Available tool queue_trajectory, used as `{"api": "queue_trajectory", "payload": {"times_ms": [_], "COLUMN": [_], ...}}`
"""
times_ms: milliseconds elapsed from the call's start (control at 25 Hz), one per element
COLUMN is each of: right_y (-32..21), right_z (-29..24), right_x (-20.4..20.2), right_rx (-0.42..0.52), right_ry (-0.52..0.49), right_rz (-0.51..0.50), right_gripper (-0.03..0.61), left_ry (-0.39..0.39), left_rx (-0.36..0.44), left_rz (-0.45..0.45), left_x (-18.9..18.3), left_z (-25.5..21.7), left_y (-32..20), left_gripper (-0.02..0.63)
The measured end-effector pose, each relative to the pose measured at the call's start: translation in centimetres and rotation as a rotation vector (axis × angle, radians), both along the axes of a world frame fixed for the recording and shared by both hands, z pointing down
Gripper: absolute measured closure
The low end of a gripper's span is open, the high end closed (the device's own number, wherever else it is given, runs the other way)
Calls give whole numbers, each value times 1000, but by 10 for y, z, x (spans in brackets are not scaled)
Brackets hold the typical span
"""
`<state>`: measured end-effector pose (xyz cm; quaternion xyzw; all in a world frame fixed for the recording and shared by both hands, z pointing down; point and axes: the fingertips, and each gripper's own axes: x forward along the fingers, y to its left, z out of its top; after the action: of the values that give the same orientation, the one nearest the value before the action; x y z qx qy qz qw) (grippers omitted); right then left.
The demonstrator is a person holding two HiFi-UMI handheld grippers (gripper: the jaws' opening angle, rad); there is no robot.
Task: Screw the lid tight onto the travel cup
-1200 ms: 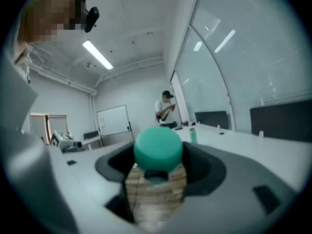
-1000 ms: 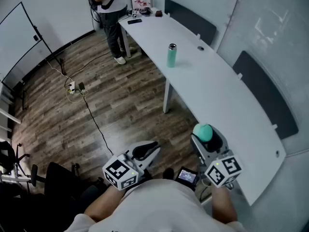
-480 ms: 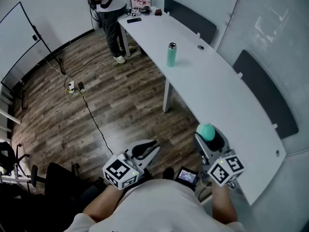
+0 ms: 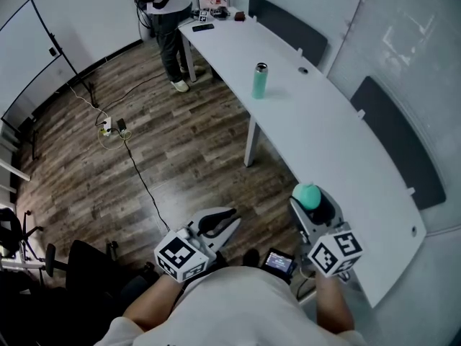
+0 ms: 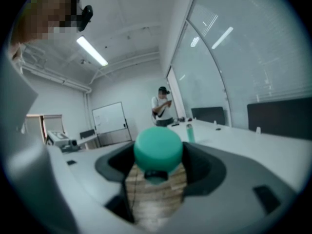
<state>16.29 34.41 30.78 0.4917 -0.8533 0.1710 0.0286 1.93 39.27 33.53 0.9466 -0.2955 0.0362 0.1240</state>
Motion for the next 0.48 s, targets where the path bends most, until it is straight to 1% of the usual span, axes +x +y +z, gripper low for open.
{"api": "queue_trajectory", "payload": {"times_ms": [120,240,320,400,480], "right_y": [-4,-7,-9,-10,-12], "right_z": [1,3,5,7,8], "right_x": [-2,-5,-10,-16,-21], "right_rx": [-7,-12,-20,-27,-30], "right_ry": [-4,-6,-8,-6,-3], "right_rz": [8,21,31,38,46], "right_gripper": [264,264,264,264,264], "left_ry": [0,6,-10,-41,-53], "left_rx": [-41,-74,-49,-19,-6], "left_rz": [13,61,68,58,40], "left_x": [-4,-4,-8,-16,-26], "left_z": [2,1,2,5,8], "left_y": [-2,1,1,0,-3], "left_gripper": [538,568,568,568,568]}}
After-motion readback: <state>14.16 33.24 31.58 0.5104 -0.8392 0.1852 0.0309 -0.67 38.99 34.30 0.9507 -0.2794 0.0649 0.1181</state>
